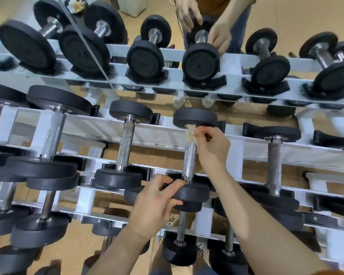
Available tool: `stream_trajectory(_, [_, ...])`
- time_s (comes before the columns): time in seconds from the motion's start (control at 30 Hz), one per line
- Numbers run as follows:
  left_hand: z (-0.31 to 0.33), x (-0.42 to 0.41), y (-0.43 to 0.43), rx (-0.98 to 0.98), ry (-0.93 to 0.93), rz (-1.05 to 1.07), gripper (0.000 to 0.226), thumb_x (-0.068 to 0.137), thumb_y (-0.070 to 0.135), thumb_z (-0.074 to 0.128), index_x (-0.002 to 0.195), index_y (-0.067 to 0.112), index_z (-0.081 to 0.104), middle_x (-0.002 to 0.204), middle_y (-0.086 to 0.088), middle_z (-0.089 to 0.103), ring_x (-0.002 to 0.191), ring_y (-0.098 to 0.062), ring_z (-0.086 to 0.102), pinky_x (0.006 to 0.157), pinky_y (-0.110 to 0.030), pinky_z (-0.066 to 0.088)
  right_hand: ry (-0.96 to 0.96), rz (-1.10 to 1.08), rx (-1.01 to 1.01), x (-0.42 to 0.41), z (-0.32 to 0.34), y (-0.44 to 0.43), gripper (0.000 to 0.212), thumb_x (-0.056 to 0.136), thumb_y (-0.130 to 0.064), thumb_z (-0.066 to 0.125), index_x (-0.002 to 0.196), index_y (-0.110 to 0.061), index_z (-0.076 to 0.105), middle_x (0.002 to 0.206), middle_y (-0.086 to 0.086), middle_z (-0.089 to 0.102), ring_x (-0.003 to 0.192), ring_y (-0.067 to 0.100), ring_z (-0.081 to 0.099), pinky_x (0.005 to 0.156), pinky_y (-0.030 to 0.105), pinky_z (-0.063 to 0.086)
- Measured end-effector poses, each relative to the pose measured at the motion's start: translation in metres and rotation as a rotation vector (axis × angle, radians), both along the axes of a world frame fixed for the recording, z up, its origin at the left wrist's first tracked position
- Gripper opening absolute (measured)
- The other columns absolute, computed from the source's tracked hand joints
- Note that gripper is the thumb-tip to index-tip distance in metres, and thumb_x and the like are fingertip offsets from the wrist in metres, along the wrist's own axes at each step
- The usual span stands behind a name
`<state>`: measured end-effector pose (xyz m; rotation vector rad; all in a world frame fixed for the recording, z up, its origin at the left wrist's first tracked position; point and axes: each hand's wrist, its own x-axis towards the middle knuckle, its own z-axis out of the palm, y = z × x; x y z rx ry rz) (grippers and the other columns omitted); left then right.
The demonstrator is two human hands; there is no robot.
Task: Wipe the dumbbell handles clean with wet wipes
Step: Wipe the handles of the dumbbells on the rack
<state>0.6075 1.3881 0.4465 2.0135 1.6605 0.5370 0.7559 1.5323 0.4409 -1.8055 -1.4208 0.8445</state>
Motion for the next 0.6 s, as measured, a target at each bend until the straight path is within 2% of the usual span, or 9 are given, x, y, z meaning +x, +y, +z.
stream_trajectory(0.07, [-0.002,0.002,0.0,0.027,0.034,0.0,0.069,0.066,0.007,0.085,0.124,0.031,0.056,0.107,0.003,0.051,0.088,0.0,0.049,0.069,-0.017,0.052,0.077,-0.042,-0.006,-0.001,-0.006,-0.016,0.008,0.092,-0.024,0.063,0.095,-0.026,0.07,0.092,-0.012,0.065,0.087,0.0,0.059,0.081,0.014,0.043])
stream_trajectory(0.13, [-0.002,0.002,0.0,0.04,0.041,-0.01,0.074,0.062,0.005,0.086,0.124,0.032,0.055,0.106,0.004,0.05,0.091,0.001,0.046,0.065,-0.019,0.052,0.069,0.007,0.038,0.004,-0.012,-0.042,0.011,0.09,-0.019,0.067,0.1,-0.021,0.072,0.092,-0.013,0.064,0.086,-0.005,0.059,0.082,0.008,0.043])
stream_trajectory(0.23, [-0.002,0.003,0.0,0.041,0.038,-0.01,0.075,0.06,0.006,0.086,0.123,0.032,0.054,0.106,0.004,0.049,0.092,0.012,0.038,0.062,-0.017,0.052,0.019,0.047,0.101,0.005,-0.015,-0.051,0.011,0.085,-0.013,0.072,0.095,-0.015,0.075,0.088,-0.007,0.067,0.08,0.001,0.06,0.077,0.008,0.044])
stream_trajectory(0.3, [-0.003,0.008,0.001,0.043,0.034,-0.009,0.071,0.062,0.007,0.086,0.123,0.031,0.056,0.106,0.003,0.049,0.093,0.011,0.039,0.058,-0.019,0.054,0.03,-0.052,0.109,-0.001,-0.009,-0.03,0.006,0.086,-0.018,0.07,0.082,-0.017,0.074,0.08,-0.008,0.067,0.076,0.006,0.06,0.071,0.005,0.038])
stream_trajectory(0.37, [-0.005,0.013,0.001,0.057,0.037,-0.006,0.067,0.064,0.009,0.085,0.122,0.03,0.057,0.105,0.002,0.05,0.091,0.004,0.046,0.053,-0.023,0.055,0.064,-0.158,0.051,-0.006,-0.006,-0.007,0.011,0.088,-0.02,0.065,0.085,-0.019,0.075,0.083,-0.008,0.069,0.08,0.008,0.06,0.069,0.005,0.036])
stream_trajectory(0.4, [-0.005,0.016,0.002,0.058,0.043,-0.006,0.067,0.066,0.011,0.084,0.123,0.031,0.056,0.105,0.002,0.048,0.089,-0.002,0.05,0.05,-0.026,0.055,0.018,-0.167,0.038,-0.008,-0.006,-0.002,0.013,0.089,-0.019,0.063,0.089,-0.019,0.076,0.087,-0.007,0.069,0.081,0.009,0.06,0.069,0.005,0.035])
stream_trajectory(0.47, [-0.005,0.02,0.001,0.068,0.054,-0.016,0.065,0.069,0.014,0.083,0.124,0.032,0.054,0.103,0.001,0.05,0.088,-0.011,0.053,0.046,-0.028,0.053,-0.132,-0.056,0.067,-0.005,-0.01,-0.01,0.014,0.091,-0.018,0.061,0.094,-0.016,0.075,0.09,-0.006,0.065,0.082,0.004,0.056,0.069,0.001,0.033])
stream_trajectory(0.53, [-0.002,0.026,0.002,0.089,0.106,-0.03,0.063,0.067,0.018,0.085,0.123,0.031,0.059,0.097,0.0,0.054,0.088,-0.012,0.049,0.041,-0.025,0.048,-0.235,0.137,0.104,0.006,-0.015,-0.023,0.01,0.091,-0.016,0.062,0.09,-0.011,0.071,0.089,-0.008,0.057,0.078,-0.004,0.051,0.068,0.001,0.033])
stream_trajectory(0.6, [0.001,0.034,0.005,0.102,0.194,-0.063,0.061,0.063,0.025,0.088,0.12,0.03,0.065,0.092,0.001,0.055,0.084,-0.013,0.05,0.037,-0.024,0.04,-0.367,0.307,0.161,0.02,-0.013,-0.021,0.008,0.087,-0.014,0.062,0.083,-0.007,0.063,0.079,-0.005,0.052,0.069,0.002,0.051,0.063,0.014,0.04])
